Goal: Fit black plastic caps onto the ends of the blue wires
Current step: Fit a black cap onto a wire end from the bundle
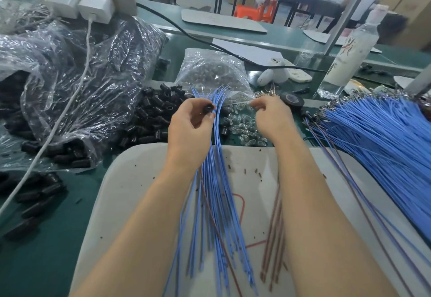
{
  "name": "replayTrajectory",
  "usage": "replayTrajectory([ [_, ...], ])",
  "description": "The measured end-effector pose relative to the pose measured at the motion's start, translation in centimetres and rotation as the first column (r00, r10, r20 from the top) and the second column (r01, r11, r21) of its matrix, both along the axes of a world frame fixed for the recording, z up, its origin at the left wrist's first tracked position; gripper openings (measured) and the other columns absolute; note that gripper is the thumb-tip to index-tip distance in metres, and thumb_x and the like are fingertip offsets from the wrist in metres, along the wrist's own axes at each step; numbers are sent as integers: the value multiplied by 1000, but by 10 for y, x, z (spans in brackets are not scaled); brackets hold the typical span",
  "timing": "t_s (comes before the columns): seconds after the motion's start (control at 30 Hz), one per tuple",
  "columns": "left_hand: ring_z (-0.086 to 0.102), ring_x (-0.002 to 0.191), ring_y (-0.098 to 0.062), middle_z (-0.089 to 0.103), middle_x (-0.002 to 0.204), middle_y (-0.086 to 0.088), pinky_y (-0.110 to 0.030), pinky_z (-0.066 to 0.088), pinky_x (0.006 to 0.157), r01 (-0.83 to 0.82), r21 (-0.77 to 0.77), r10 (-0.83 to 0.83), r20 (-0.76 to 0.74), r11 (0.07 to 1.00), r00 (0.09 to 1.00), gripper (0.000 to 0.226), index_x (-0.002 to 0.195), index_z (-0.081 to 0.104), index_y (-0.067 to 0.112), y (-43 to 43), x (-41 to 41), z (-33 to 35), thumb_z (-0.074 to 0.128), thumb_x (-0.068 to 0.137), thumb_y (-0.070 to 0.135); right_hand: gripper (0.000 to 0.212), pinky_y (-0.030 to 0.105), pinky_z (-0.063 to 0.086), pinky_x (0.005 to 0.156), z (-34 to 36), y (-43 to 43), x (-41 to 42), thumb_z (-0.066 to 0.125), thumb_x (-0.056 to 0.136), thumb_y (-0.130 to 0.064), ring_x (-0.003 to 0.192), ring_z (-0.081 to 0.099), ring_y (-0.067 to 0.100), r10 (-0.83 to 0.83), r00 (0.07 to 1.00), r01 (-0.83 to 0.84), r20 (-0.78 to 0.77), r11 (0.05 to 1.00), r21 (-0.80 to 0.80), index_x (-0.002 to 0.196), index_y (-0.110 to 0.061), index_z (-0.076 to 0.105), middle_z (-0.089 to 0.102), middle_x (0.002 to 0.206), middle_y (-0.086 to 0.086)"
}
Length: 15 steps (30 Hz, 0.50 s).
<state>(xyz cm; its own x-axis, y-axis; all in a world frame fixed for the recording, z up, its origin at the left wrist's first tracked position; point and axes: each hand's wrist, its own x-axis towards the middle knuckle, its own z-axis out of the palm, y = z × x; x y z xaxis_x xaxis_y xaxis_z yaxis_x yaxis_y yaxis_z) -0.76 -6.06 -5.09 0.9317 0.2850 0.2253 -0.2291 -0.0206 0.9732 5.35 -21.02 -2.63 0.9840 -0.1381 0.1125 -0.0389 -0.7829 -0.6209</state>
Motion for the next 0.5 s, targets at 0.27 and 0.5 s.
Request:
replayTrajectory([
  [0.27, 63, 89, -2, 68, 95, 5, -13, 48, 84, 0, -11, 0, -13, 1000, 1000, 23, 94, 61, 22, -1, -2, 1, 54, 91, 0, 44, 19, 40, 59, -2, 3, -4, 37, 90, 4, 86, 56, 15, 185, 972, -202, -148, 974, -105, 110, -22, 67, 62, 124, 2],
  [0.5, 64, 90, -2, 68, 97, 4, -11, 48, 84, 8, -12, -8, -23, 1000, 1000, 21, 97, 62, 18, -1, -2, 1, 54, 91, 0, 30, 23, 43, 78, 10, -4, -3, 48, 90, -2, 94, 59, 14, 100, 995, -100, -4, 993, -66, 97, -22, 68, 67, 107, 1],
])
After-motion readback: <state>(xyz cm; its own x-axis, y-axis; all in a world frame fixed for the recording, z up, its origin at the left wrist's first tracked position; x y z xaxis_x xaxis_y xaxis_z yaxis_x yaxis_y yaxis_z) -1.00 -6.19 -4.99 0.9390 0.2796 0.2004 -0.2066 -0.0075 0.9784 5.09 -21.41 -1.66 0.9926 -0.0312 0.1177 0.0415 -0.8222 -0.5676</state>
